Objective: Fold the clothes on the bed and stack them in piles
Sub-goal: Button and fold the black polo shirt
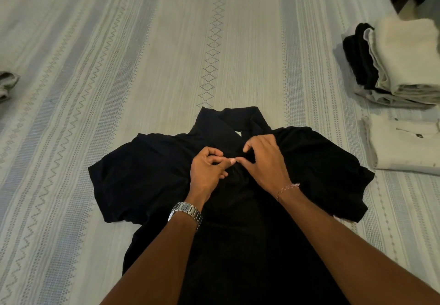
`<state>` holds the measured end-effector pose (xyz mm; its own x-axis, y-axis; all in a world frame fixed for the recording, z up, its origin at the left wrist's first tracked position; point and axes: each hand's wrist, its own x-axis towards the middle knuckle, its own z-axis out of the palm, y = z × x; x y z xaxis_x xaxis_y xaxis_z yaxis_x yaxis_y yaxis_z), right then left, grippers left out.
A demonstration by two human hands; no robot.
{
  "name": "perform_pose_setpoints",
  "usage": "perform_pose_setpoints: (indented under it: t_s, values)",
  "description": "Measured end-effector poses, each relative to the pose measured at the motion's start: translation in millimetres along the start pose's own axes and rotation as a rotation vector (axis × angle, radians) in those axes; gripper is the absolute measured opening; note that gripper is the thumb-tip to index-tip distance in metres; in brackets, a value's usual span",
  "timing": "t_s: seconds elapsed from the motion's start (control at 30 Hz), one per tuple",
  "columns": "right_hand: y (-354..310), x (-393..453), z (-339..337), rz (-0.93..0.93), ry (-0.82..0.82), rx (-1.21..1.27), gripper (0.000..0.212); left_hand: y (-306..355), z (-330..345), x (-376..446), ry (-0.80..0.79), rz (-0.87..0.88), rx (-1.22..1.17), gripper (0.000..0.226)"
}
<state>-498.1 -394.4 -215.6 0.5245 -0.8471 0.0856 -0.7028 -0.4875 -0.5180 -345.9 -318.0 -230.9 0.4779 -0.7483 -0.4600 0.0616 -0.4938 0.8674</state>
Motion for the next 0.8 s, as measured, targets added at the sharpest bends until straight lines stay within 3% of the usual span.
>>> perform_pose_setpoints:
  t_s: [0.13,0.27,0.37,0.5,0.57,0.63,0.8]
  values:
    - [-4.1,-13.7,-4.5,0.107,0.223,-0.141,0.059,11.1,-4.2,-5.6,-0.047,-0.026,-0.043,0.042]
    - [-15.2,-9.2,-21.0,0.344,0.310,0.129,0.058,28.7,-0.7,3.6,0.151,0.051,0.137,0.035]
    - [-31.6,6.8,-29.4,0.529,0.257,0.184,0.062,53.8,8.9,16.5,0.288,0.115,0.379,0.035]
    - [-36.9,35.9,-20.4,0.876,0.015,0.222,0.083,73.4,17.3,37.7,0.309,-0.125,0.587,0.071]
    - [-29.3,40.8,-14.2,0.910,0.012,0.315,0.060,73.7,15.4,43.4,0.278,-0.198,0.598,0.077]
    - [-24.1,35.8,-16.5,0.911,0.054,0.441,0.032,74.2,14.8,46.8,0.237,-0.195,0.550,0.066]
    - [-17.6,18.6,-25.8,0.972,0.174,0.892,0.019,70.7,1.9,42.3,0.253,-0.224,0.011,0.025]
